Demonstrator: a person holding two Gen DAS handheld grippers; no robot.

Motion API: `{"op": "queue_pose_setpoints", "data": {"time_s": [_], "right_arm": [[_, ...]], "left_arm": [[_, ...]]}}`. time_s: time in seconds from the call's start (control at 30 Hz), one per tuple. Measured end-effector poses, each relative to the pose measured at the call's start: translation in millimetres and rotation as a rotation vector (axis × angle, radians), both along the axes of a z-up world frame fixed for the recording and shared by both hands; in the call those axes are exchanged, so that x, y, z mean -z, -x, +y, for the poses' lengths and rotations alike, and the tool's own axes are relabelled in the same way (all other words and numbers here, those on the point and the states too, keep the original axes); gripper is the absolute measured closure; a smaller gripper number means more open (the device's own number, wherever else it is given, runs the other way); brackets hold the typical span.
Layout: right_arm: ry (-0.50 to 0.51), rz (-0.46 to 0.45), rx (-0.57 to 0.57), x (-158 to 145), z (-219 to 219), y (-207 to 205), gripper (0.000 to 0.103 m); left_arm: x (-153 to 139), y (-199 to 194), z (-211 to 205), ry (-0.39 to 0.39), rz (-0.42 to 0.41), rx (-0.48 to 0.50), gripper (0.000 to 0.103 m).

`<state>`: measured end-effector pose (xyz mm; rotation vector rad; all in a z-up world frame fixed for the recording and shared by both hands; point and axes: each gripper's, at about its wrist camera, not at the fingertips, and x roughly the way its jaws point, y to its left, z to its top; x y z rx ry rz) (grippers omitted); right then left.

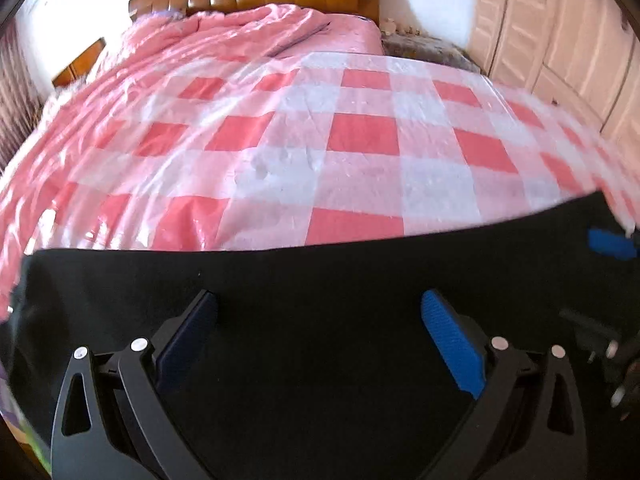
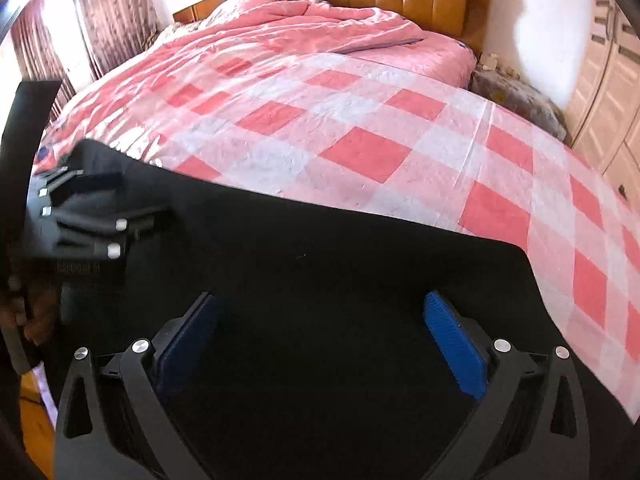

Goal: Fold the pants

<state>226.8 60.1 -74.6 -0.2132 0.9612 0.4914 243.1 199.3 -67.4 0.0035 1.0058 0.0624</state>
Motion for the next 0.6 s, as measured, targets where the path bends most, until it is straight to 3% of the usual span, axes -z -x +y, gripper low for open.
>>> {"op": "queue_pose_setpoints", "data": {"time_s": [0.2,0.33,0.43,0.47,0.5,0.53,0.6], "right_arm": [[-0.016,-0.015,0.015,-5,-6,9,0.005],[0.016,-0.102,0.105,-28,-50,33,0.005],[0.107,-0.035,0.205,-9,-94,34,0.004],[0.099,0.002,0.206,0,-109,34,0.004],[-0.009,0.025,0.208,-3,-129,37,0.004],[-0.006,0.023,0.228,-6,-138,39,0.004],[0.122,-0.013,0.293,-8,-151,46,0.005]], "left_arm": [[1,11,-6,-0.047,-0.061,0.006,0.001],[1,8,-4,-0.044,-0.064,-0.004,0.001],[0,10,-5,-0.047,-0.07,-0.01,0.001],[1,10,-5,-0.046,-0.07,-0.012,0.001],[1,10,-5,-0.042,-0.07,-0.011,0.001],[1,10,-4,-0.039,-0.07,-0.012,0.001],[1,10,-3,-0.023,-0.066,-0.016,0.001]]}}
